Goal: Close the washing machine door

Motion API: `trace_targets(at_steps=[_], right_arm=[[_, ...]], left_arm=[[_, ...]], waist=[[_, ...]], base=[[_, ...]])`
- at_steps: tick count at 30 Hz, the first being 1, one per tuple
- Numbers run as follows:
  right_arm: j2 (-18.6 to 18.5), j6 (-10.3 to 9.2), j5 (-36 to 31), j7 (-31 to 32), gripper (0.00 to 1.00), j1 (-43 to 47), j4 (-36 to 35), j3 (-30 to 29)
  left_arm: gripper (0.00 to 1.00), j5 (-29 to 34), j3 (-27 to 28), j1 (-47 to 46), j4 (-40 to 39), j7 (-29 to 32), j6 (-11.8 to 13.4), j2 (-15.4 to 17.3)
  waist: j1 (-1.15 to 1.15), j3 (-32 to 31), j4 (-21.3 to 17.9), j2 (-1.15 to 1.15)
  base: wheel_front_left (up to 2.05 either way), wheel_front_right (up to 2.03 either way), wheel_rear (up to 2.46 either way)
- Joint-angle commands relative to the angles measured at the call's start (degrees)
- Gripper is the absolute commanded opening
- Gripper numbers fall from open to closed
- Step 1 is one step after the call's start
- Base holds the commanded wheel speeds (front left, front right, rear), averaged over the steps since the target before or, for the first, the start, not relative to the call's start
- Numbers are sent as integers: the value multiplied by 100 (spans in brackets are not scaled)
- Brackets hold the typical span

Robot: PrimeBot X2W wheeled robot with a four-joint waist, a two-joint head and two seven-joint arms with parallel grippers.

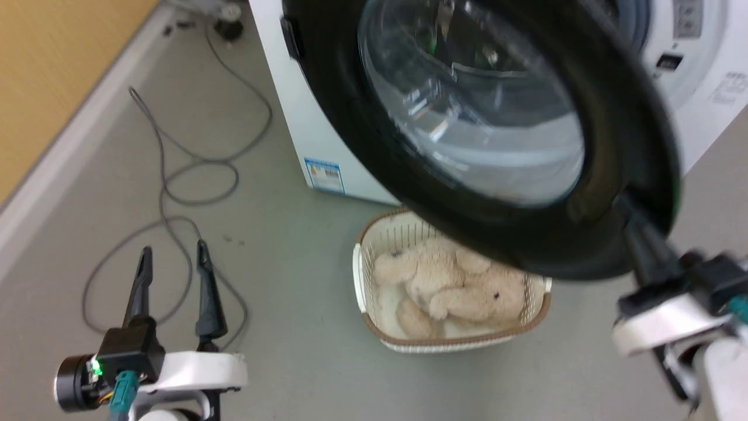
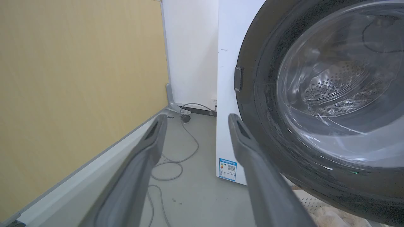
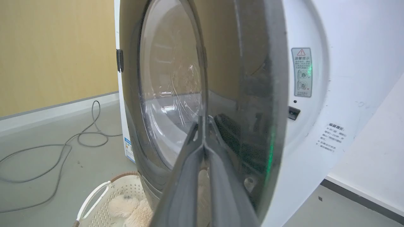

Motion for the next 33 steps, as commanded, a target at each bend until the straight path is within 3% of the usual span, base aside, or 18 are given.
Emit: trace_targets(at_steps=[1, 24, 33], right_arm=[[-52, -10, -35, -20, 0, -187, 38, -82], [-637, -10, -319, -20, 0, -2662, 1447, -970], [-679, -10, -535, -20, 0, -3265, 1948, -1285]], left_arm=[[100, 7, -16, -109, -19, -25, -7, -24], [100, -256, -422, -890, -111, -25, 163, -67], [100, -318, -527, -1014, -126, -25, 239, -67]], waist=[[0, 226, -5, 0], [0, 1453, 92, 0], [0, 1646, 173, 0]], base=[[0, 0, 0], [0, 0, 0], [0, 0, 0]])
